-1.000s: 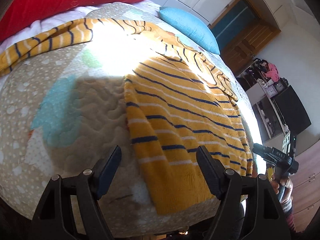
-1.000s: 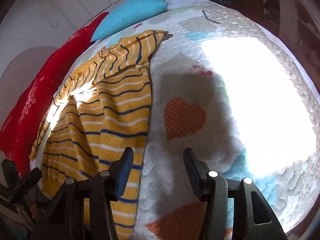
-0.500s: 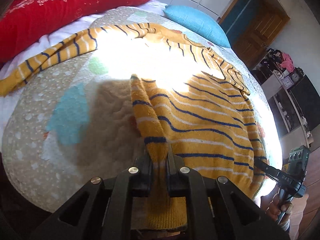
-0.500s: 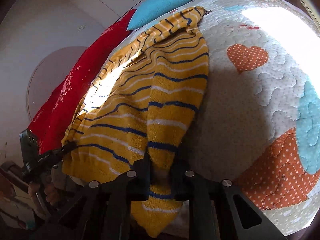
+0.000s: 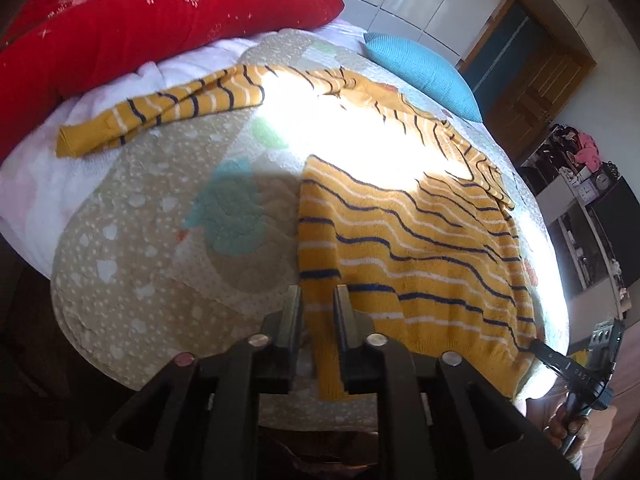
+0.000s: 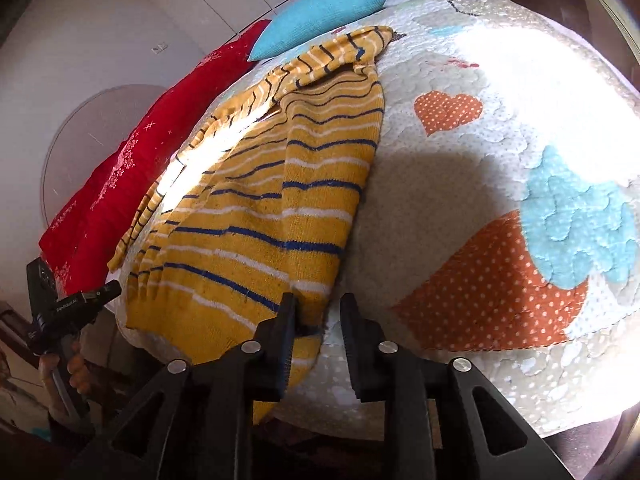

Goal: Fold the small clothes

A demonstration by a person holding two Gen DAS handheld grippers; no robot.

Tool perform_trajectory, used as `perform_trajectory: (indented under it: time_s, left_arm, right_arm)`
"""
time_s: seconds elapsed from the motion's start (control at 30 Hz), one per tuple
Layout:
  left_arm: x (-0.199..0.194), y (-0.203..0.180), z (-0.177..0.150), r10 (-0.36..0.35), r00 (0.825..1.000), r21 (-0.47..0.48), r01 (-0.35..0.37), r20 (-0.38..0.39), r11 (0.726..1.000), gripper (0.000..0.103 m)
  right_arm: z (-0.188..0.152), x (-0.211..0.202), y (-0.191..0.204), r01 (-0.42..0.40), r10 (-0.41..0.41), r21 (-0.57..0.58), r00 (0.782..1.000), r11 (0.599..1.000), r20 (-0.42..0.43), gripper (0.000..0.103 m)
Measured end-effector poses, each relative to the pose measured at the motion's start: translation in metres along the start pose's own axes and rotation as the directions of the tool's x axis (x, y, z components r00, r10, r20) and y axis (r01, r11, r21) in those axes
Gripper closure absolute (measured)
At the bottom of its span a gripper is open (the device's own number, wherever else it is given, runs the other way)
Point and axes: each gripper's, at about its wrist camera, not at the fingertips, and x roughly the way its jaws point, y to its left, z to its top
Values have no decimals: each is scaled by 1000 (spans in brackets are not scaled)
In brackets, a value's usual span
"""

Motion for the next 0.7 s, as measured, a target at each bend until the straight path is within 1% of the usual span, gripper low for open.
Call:
perform_trajectory:
  time_s: [0.03, 0.1, 0.13, 0.2, 0.23, 0.3, 0.33, 0.4, 0.43, 0.47, 0.5, 0.53, 0.6, 0.63, 0.67, 0.7]
  left_arm:
    - [-4, 6, 4, 16, 1000, -8, -15, 23, 1000, 56]
    - [-11, 21, 12, 51, 996, -62, -46, 70, 997, 39]
    - [-14, 31, 17, 60, 994, -93, -52, 88, 994, 38]
    - [-16, 52, 28, 88, 990, -143, -72, 114, 987, 36]
    - [-16, 62, 34, 118, 985, -162, -97, 127, 982, 32]
    - [-15, 81, 45, 195, 970, -190, -165, 147, 968, 30]
    - [-14, 89, 50, 235, 960, -189, -205, 154, 960, 30]
    - [-9, 97, 63, 333, 927, -139, -312, 172, 940, 30]
    - [-5, 100, 69, 369, 911, -101, -356, 183, 929, 30]
    - [1, 101, 76, 392, 901, -58, -388, 188, 920, 30]
    - [7, 103, 82, 404, 896, -16, -408, 187, 913, 30]
    - [15, 106, 88, 407, 895, 25, -418, 181, 908, 30]
    - [33, 107, 99, 404, 902, 113, -422, 153, 900, 30]
    - [44, 108, 104, 415, 900, 154, -433, 136, 888, 30]
    - [56, 109, 111, 438, 891, 191, -453, 118, 871, 30]
    - [67, 112, 118, 468, 877, 216, -480, 108, 850, 30]
  right_arm:
    - [2, -2, -2, 4, -4, 8, 1000, 1000, 12, 72]
    - [7, -3, -7, 7, -8, 32, 1000, 999, 28, 68]
    - [9, -2, -7, 12, -13, 41, 999, 999, 34, 66]
    - [14, 1, -8, 16, -18, 50, 999, 999, 39, 65]
    - [16, 3, -8, 18, -20, 51, 999, 999, 40, 65]
    - [21, 6, -5, 30, -32, 44, 998, 999, 47, 64]
    - [24, 7, -3, 39, -40, 37, 998, 999, 52, 63]
    - [29, 9, 1, 52, -53, 18, 997, 998, 60, 62]
    - [32, 11, 3, 60, -60, 9, 996, 998, 60, 61]
    - [34, 12, 6, 69, -69, 0, 996, 998, 60, 61]
    - [36, 15, 7, 80, -79, -8, 995, 997, 59, 61]
    - [38, 17, 9, 90, -89, -15, 994, 996, 58, 61]
    - [42, 22, 10, 108, -106, -18, 993, 994, 55, 61]
    - [44, 24, 9, 114, -113, -12, 992, 993, 56, 61]
    - [46, 26, 8, 119, -118, -3, 991, 993, 57, 61]
    - [48, 28, 6, 122, -122, 8, 991, 993, 58, 61]
